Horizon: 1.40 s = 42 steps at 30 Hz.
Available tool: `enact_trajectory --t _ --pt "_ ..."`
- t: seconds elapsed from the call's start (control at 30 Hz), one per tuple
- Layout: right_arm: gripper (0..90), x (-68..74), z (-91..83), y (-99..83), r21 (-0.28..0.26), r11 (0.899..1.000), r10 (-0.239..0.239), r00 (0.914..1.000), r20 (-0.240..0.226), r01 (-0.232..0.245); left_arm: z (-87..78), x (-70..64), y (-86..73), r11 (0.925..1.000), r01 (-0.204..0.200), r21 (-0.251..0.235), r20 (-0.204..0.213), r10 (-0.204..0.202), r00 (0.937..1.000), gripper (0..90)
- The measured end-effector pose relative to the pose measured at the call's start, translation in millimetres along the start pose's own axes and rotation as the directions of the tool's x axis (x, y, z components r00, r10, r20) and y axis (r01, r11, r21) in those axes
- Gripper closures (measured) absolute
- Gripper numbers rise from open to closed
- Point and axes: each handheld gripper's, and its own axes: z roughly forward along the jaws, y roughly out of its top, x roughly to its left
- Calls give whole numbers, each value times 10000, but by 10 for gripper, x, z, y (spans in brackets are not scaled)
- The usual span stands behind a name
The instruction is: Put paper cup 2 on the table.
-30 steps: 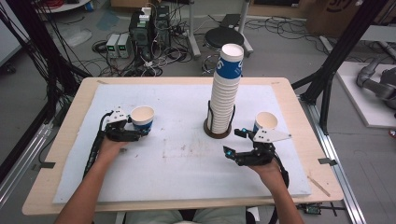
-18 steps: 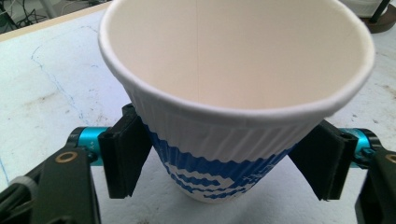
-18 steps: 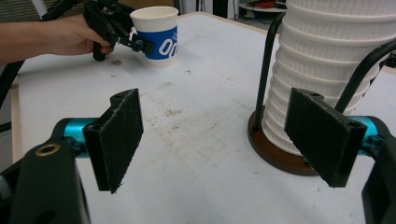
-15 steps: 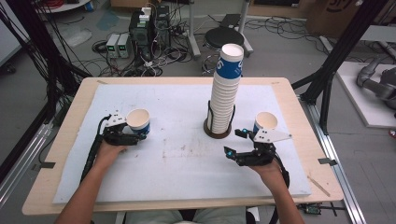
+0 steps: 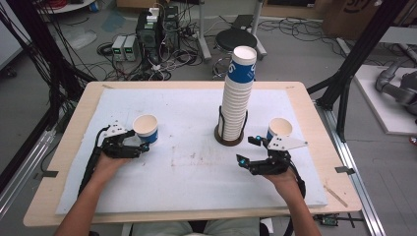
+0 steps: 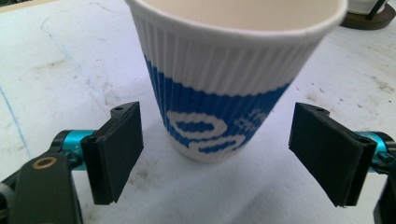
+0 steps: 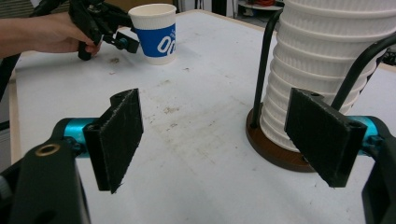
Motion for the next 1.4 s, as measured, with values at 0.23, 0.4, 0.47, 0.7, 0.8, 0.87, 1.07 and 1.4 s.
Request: enact_trajectory --t 0.23,0.4,0.47,0.7,0.8,0.87,1.07,1.4 --pt "201 -24 -43 -13 82 9999 -79 9992 385 76 -300 50 -78 9939 429 -1017 176 -413 9990 178" --pt "200 -65 -95 -31 19 10000 -45 9970 773 43 -510 8 -29 9632 683 -2601 282 -632 9976 178" --pt "200 -80 -122 -40 42 10000 24 9955 943 -28 -563 -8 4 9479 755 -3095 381 -670 9970 178" --pt "200 -139 -243 -75 -32 9997 241 9868 1602 -239 -644 -81 106 9051 734 -4189 658 -504 9966 175" --pt "200 -166 -294 -101 -20 9996 272 9821 1865 -273 -662 -106 155 8941 739 -4418 736 -460 9962 175" --pt "200 -177 -323 -120 -69 9994 357 9800 1956 -350 -667 -126 187 8889 675 -4531 739 -380 9965 175" --pt "200 -208 -389 -150 -124 9987 513 9771 2064 -498 -669 -169 234 8768 582 -4773 787 -233 9966 175" --pt "200 -182 -408 -133 -224 9985 532 9760 2112 -496 -708 -188 192 8769 450 -4785 796 -77 9968 175"
